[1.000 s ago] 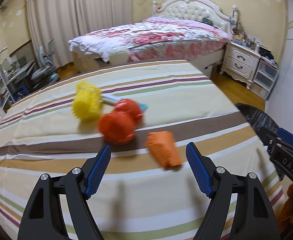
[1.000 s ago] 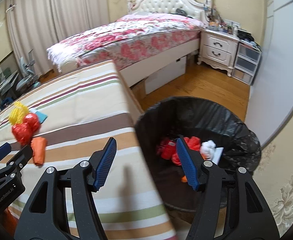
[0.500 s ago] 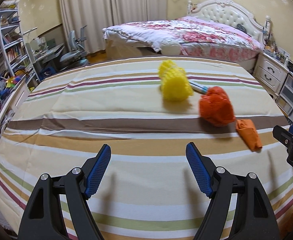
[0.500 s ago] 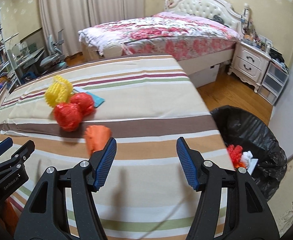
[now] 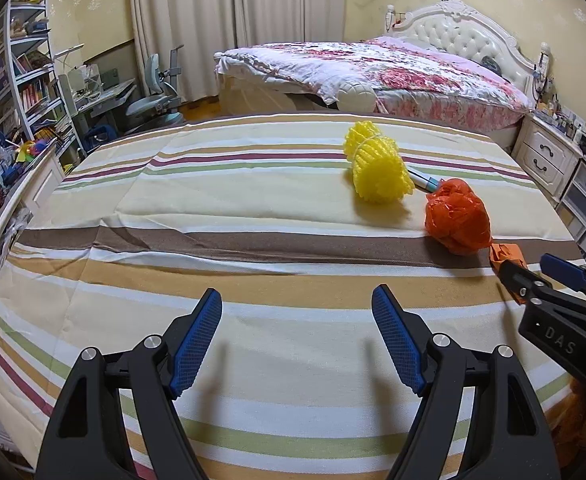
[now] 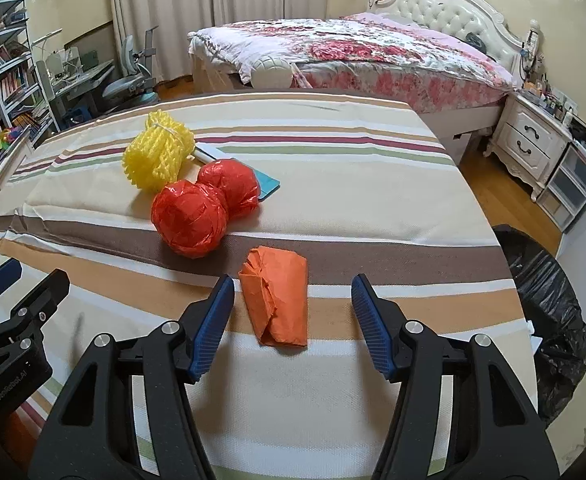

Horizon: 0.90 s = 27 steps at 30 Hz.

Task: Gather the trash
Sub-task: 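Grasp the orange bag with the right tool while the left tool grasps the red plastic bag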

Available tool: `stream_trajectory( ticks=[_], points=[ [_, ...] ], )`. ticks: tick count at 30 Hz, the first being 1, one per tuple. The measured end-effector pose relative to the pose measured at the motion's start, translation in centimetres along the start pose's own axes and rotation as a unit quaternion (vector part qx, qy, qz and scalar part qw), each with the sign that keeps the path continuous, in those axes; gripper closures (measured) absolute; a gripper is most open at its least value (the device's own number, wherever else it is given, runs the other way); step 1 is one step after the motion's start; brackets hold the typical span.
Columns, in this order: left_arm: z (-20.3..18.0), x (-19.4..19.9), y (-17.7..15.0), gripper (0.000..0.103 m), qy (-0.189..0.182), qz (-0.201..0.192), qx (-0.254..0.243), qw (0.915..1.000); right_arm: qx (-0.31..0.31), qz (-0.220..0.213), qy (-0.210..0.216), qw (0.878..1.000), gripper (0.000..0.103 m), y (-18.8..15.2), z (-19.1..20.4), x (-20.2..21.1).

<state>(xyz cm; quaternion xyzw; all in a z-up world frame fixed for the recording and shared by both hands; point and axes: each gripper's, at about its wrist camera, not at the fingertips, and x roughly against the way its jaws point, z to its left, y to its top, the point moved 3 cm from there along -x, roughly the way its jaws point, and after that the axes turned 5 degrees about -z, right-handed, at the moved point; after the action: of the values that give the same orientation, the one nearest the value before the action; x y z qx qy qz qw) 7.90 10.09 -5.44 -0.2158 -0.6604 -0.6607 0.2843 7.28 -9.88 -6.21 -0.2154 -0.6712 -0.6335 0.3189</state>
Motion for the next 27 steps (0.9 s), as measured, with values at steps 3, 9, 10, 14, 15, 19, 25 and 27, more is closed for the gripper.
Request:
stream_trajectory(
  ticks=[3,9,10,14,15,19,25,27],
  points=[
    [-0.3,-0.2,0.1,0.028,-0.004,0.0,-0.002,1.0,0.005,0.005,0.002,1.0,0.069,-0.1,0.1,-0.2],
    [-1.7,-0.5,0.6,0.028,-0.02,-0.002,-0.012,0.9997,-0.003,0.005,-0.009,1.0,0.07,0.2,-1.3,-0.5],
    [-2.2,-0.6,0.7,0.028,-0.024,-0.004,-0.015,0.9996,-0.006,0.005,-0.012,1.0,0.07,0.3,-1.7,-0.7],
    [-3.7,-0.9,1.0,0.028,-0.035,-0.008,-0.028,0.999,-0.02,0.005,-0.028,0.999,0.07,0.8,-3.7,-1.1],
    [-4.1,-1.0,1.2,0.028,-0.038,-0.008,-0.031,0.9988,-0.024,0.005,-0.032,0.999,0.07,0.9,-4.2,-1.3],
    [-5.7,-1.5,1.6,0.028,-0.047,-0.01,-0.044,0.9979,-0.038,0.004,-0.04,0.998,0.07,1.4,-6.0,-1.7],
    [-7.8,-2.2,2.4,0.028,-0.059,-0.012,-0.061,0.9963,-0.045,0.003,-0.041,0.998,0.07,1.9,-7.5,-2.2],
    [-8.5,-2.5,2.6,0.028,-0.062,-0.012,-0.067,0.9957,-0.046,0.002,-0.04,0.998,0.07,2.0,-7.8,-2.3]
  ],
)
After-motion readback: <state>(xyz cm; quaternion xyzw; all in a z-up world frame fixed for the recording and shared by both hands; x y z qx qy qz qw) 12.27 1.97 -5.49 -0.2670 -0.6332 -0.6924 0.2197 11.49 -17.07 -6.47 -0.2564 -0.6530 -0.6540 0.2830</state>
